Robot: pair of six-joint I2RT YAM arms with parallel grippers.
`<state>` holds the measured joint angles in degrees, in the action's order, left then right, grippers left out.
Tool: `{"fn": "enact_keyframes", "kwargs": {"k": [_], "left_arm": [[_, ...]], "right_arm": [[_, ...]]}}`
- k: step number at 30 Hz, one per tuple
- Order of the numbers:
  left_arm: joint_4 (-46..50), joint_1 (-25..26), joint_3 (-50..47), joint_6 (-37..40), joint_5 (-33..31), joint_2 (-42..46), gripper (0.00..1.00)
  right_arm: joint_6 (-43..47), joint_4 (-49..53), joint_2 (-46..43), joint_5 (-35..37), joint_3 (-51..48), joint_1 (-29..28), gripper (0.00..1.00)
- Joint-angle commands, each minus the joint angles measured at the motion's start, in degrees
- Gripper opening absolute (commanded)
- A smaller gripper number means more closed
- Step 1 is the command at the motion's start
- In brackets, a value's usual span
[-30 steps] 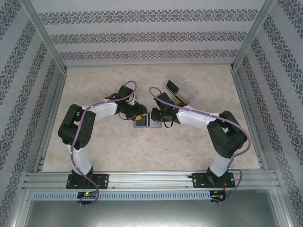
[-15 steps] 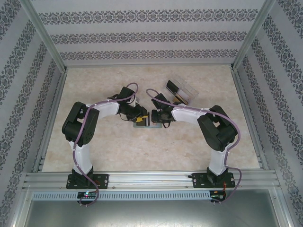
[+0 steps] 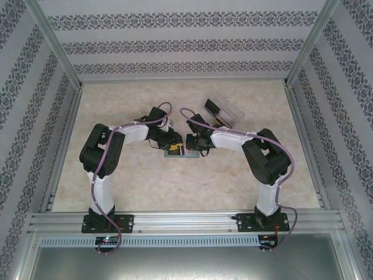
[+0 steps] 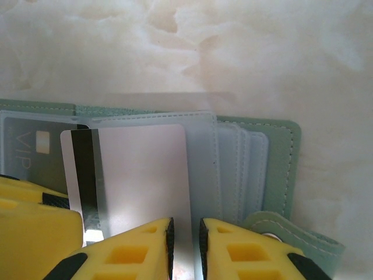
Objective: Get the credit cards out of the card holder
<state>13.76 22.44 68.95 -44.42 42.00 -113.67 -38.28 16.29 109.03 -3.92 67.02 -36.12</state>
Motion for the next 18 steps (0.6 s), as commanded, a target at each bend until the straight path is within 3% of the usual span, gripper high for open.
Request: {"fn": "enact_keyframes", "kwargs": {"k": [1,10,18], "left_arm": [[-1.03,0.42,0.94,2.24,1.63,-0.6,0.28],[-3.17,0.5,0.31,2.67,3.61,-0.55,0.24],[-2.38,0.5,0.15,3.46,2.55,-0.07,0.08]], "right_arm": [[-0.54,1.62,1.62,0.63,-0.36,0.61,0.23],[-1.08,1.46,1.53,0.58,-0.85,0.84,0.22],[-1.36,1.63,1.36,0.76,-1.25,0.92,0.22]]}}
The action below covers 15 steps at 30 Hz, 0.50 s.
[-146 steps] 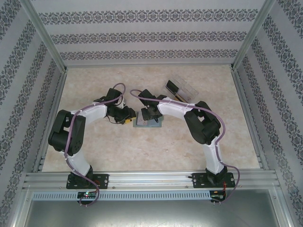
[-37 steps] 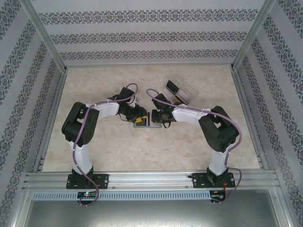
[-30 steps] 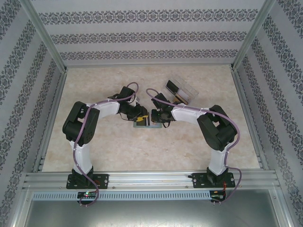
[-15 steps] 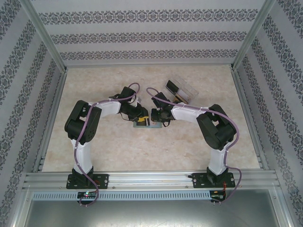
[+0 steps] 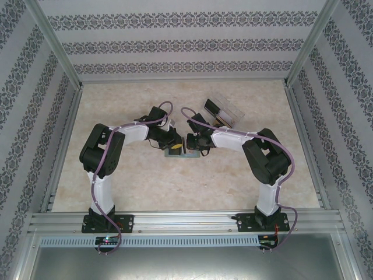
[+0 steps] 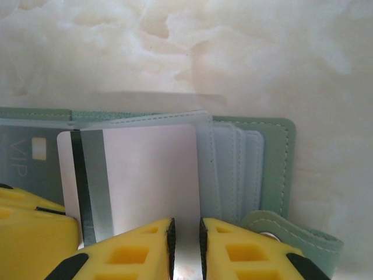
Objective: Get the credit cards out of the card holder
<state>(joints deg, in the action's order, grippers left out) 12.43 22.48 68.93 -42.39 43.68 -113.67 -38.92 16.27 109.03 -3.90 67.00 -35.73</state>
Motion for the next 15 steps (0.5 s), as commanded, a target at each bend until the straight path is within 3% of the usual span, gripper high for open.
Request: {"fn": "enact_keyframes", "kwargs": {"k": [1,7,15], "left_arm": [[-0.49,0.46,0.08,1.69,0.48,0.1,0.08],[2.29,0.14,-0.01,3.84,-1.61,1.31,0.0],[3.59,-1.19,-2.67,4.98,-3.34,4.81,0.0]], "right_arm": [[-0.72,1.54,1.31,0.83,-1.32,0.53,0.22],[-0.99,1.3,0.85,1.01,-1.97,0.81,0.22],[-0.86,0.07,-1.08,-0.16,-3.15,1.36,0.22]]}}
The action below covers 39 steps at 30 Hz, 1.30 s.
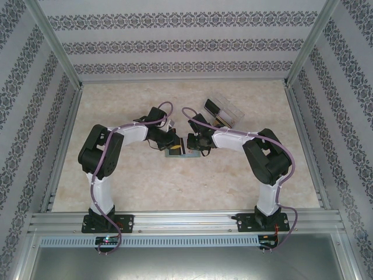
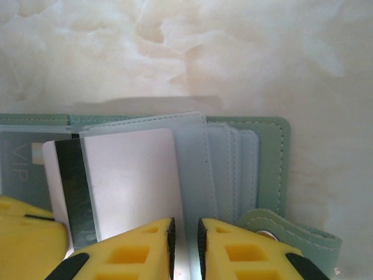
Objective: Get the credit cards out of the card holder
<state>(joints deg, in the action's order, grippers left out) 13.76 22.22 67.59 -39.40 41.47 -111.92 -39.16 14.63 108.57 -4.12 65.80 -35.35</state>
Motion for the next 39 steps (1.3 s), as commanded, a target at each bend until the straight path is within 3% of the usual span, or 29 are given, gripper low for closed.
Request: {"fn": "enact_keyframes", "kwargs": {"k": [1,8,14,18,23,26,29,39], "left_arm": [[2.24,-0.97,-1.66,1.94,-1.05,3.25,0.0],[0.28,-1.04,-2.29,0.57,-0.19,2.52,0.0],[-2.22,-1.03,-2.18,-1.04,1.82,1.57,0.19],[-4.63,-1.04,-2.19,-2.25,3.58,0.78,0.24],[-5.04,-0.95,-2.14,-2.23,3.66,0.52,0.22],[-3.62,-0.93,-1.96,-1.88,2.5,0.37,0.15],[-1.43,-0.99,-2.19,-1.57,-2.3,2.51,0.05],[12.22,-1.01,-1.07,3.73,-16.89,16.66,0.03]], "right_arm": [[-0.49,1.46,-0.84,-0.54,-1.94,0.99,0.22],[0.23,0.09,0.37,-5.44,-1.16,0.96,0.18],[0.35,1.03,2.37,-5.69,-0.55,0.81,0.12],[0.66,1.79,3.37,-5.74,-0.01,0.54,0.12],[0.71,2.16,3.53,-5.13,0.14,0.53,0.12],[0.75,2.48,3.49,-4.72,0.28,0.55,0.13],[0.29,2.32,3.02,-4.32,-0.1,0.64,0.13],[-0.22,-2.51,-4.59,-8.66,-1.6,1.84,0.17]]}}
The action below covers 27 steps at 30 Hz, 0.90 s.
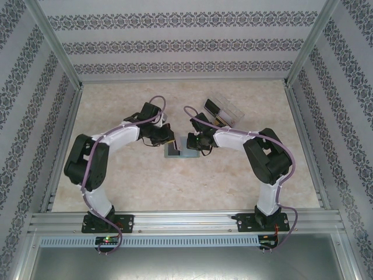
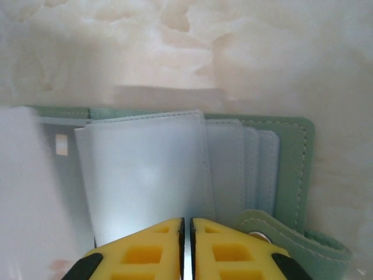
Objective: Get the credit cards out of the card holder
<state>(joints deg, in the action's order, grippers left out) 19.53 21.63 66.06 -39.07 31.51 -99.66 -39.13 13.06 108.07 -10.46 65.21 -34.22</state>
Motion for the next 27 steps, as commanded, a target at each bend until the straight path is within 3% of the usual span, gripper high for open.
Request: {"fn": "enact_keyframes", "kwargs": {"k": [1,6,10,15,23,27], "left_arm": [[7.89,-0.55,0.44,4.16,-9.44,6.11,0.03],[7.78,-2.16,-0.22,5.16,-9.41,12.69,0.03],[1.49,-3.72,-2.16,1.59,-1.6,16.21,0.02],[-7.99,-5.46,-4.37,-4.54,8.8,18.17,0.02],[-19.08,-7.05,-6.0,-14.13,16.01,17.87,0.0],[-22.53,-7.47,-6.48,-17.14,17.64,17.63,0.0]], "right_arm": [[-0.08,-2.24,-5.44,-3.67,-1.51,1.03,0.2],[-0.76,-10.4,-11.11,-13.82,-3.67,3.28,0.37],[-3.4,-15.98,-13.04,-24.19,-3.84,5.07,0.56],[-7.22,-20.78,-14.63,-31.14,-3.5,6.01,0.71],[-14.55,-28.89,-12.4,-36.88,-2.83,6.61,0.71],[-22.92,-39.12,-11.86,-38.01,-4.83,7.51,0.58]]}}
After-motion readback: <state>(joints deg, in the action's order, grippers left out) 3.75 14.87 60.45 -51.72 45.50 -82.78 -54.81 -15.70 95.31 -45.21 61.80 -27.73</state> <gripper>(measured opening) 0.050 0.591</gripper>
